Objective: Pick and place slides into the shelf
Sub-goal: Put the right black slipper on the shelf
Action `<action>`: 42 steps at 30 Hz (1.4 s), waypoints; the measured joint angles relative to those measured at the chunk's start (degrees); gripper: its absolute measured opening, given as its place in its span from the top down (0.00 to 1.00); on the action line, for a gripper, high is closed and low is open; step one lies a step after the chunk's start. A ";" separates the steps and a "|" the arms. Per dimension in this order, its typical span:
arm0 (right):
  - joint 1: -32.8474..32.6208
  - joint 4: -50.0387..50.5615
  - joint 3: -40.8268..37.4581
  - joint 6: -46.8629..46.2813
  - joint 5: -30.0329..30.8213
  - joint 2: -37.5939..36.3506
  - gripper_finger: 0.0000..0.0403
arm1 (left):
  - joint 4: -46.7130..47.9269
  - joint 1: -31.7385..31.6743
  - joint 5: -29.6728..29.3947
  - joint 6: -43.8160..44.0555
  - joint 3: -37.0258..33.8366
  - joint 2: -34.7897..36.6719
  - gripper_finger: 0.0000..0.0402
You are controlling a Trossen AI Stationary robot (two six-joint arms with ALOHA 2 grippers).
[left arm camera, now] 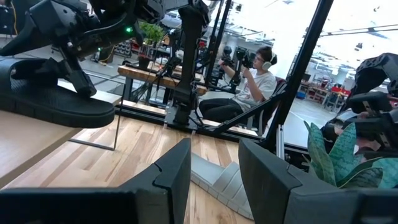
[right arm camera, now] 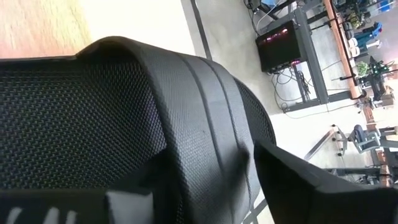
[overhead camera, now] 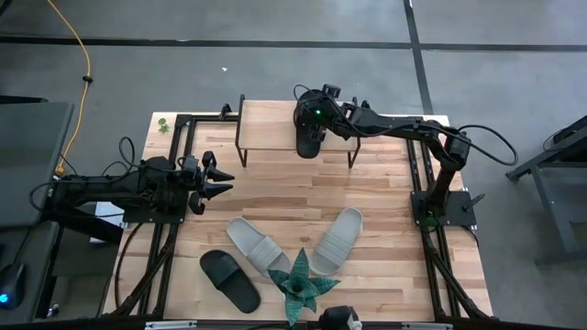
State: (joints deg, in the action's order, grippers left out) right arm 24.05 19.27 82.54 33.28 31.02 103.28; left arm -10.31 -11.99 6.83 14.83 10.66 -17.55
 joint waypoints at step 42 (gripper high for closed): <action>-4.31 14.93 7.30 -7.99 -4.06 -1.79 0.53 | 0.39 0.00 -0.02 0.00 0.02 -0.34 0.69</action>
State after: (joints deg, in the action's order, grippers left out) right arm 19.73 34.19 89.84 25.29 26.95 101.49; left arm -9.91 -11.99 6.81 14.83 10.68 -17.89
